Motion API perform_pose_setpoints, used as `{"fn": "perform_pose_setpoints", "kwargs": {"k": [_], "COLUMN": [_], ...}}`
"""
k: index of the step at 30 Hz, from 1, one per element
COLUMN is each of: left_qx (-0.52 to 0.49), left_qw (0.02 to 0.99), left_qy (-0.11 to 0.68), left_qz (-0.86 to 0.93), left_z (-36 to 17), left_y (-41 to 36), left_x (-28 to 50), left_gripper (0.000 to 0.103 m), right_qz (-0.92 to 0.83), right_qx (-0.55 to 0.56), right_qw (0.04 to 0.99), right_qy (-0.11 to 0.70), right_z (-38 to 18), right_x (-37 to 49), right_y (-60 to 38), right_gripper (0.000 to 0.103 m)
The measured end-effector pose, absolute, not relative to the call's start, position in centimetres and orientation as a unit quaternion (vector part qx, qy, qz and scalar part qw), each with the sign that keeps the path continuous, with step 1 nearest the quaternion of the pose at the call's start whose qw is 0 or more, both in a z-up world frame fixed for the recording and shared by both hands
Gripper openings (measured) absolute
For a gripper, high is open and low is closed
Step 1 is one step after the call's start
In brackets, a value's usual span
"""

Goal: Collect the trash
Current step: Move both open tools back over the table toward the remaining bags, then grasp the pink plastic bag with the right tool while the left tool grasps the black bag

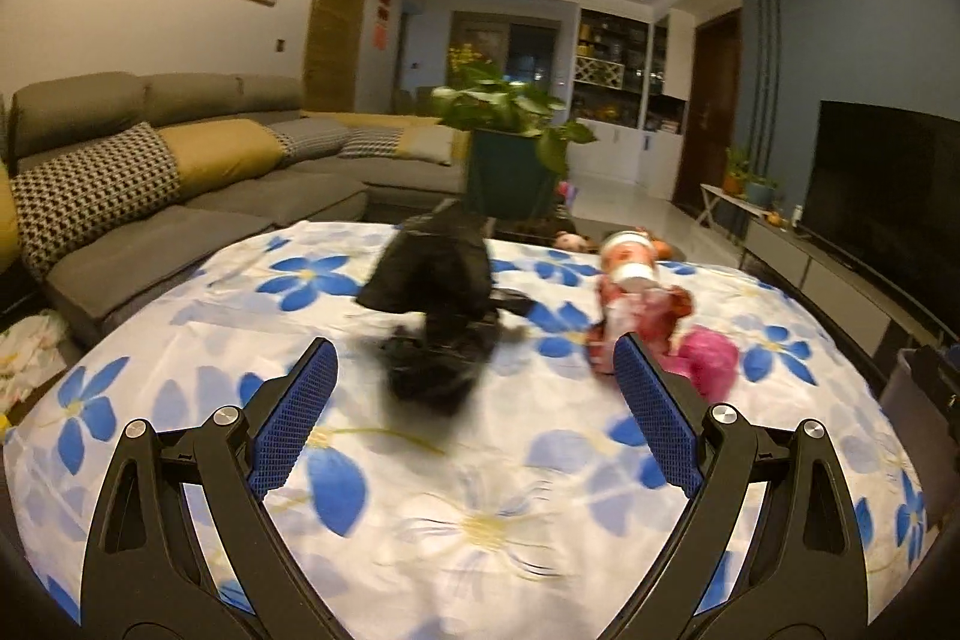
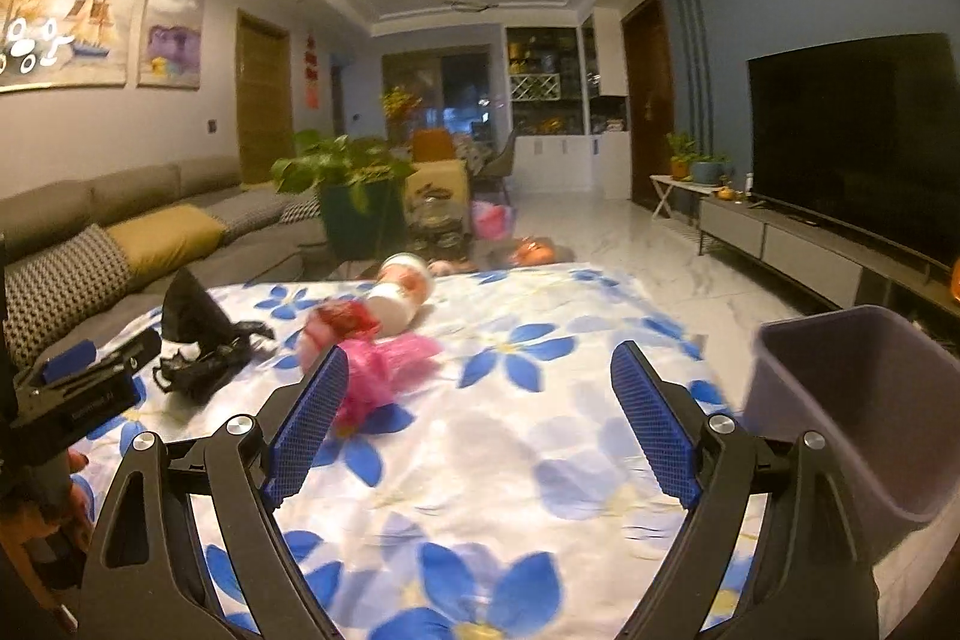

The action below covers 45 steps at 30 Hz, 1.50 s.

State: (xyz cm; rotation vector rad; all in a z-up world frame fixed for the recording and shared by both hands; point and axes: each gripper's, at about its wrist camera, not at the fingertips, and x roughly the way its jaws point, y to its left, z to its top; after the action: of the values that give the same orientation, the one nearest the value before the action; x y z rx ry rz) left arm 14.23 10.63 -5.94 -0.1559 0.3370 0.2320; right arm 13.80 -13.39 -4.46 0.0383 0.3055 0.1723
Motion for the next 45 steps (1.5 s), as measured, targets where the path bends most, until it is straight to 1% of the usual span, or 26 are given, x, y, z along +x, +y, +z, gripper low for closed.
{"fn": "perform_pose_setpoints", "kwargs": {"k": [7, 14, 19, 25, 28, 30, 31, 32, 33, 34, 36, 40, 42, 43, 45], "left_qx": [-0.085, -0.084, -0.071, -0.091, -0.096, -0.101, -0.103, -0.107, -0.110, -0.113, -0.123, -0.135, -0.135, -0.135, -0.136], "left_qw": [0.974, 0.975, 0.976, 0.974, 0.972, 0.969, 0.967, 0.965, 0.963, 0.962, 0.958, 0.950, 0.947, 0.944, 0.940], "left_qy": [0.161, 0.166, 0.174, 0.182, 0.195, 0.210, 0.218, 0.228, 0.234, 0.239, 0.251, 0.279, 0.291, 0.300, 0.313], "left_qz": [0.134, 0.124, 0.113, 0.100, 0.094, 0.085, 0.084, 0.079, 0.074, 0.071, 0.060, 0.038, 0.030, 0.026, 0.021], "left_z": [-5.8, -6.0, -6.3, -6.6, -7.1, -7.6, -8.0, -8.3, -8.5, -8.7, -9.0, -9.8, -10.1, -10.3, -10.7], "left_y": [13.2, 14.1, 13.9, 14.6, 14.8, 15.0, 15.1, 15.2, 15.3, 15.4, 15.7, 15.9, 15.9, 15.8, 15.8], "left_x": [14.9, 16.7, 18.4, 20.1, 21.2, 22.0, 22.4, 22.7, 23.0, 23.2, 23.6, 24.6, 25.0, 25.3, 25.6], "left_gripper": [0.092, 0.092, 0.092, 0.092, 0.092, 0.092, 0.092, 0.091, 0.089, 0.088, 0.080, 0.065, 0.054, 0.052, 0.041], "right_qz": [0.106, 0.112, 0.102, 0.093, 0.095, 0.102, 0.106, 0.110, 0.114, 0.117, 0.120, 0.122, 0.123, 0.123, 0.123], "right_qx": [0.014, 0.014, 0.010, 0.016, 0.013, 0.009, 0.007, 0.004, 0.000, -0.003, -0.006, 0.001, 0.010, 0.015, 0.022], "right_qw": [0.979, 0.973, 0.969, 0.959, 0.955, 0.952, 0.951, 0.951, 0.950, 0.949, 0.949, 0.951, 0.952, 0.952, 0.953], "right_qy": [0.172, 0.201, 0.225, 0.268, 0.282, 0.288, 0.289, 0.290, 0.292, 0.292, 0.290, 0.283, 0.282, 0.281, 0.277], "right_z": [-5.3, -6.3, -7.3, -8.9, -9.5, -9.7, -9.8, -9.9, -9.9, -9.9, -9.9, -9.6, -9.4, -9.3, -9.0], "right_x": [17.3, 21.2, 23.4, 25.7, 26.2, 26.4, 26.5, 26.5, 26.5, 26.4, 26.4, 26.0, 25.7, 25.5, 25.0], "right_y": [-9.6, -6.7, -6.0, -5.8, -5.5, -5.4, -5.2, -5.1, -4.9, -4.7, -4.6, -4.9, -5.4, -5.7, -6.2], "right_gripper": [0.086, 0.086, 0.080, 0.072, 0.065, 0.056, 0.054, 0.047, 0.042, 0.041, 0.038, 0.036, 0.036, 0.036, 0.035]}}
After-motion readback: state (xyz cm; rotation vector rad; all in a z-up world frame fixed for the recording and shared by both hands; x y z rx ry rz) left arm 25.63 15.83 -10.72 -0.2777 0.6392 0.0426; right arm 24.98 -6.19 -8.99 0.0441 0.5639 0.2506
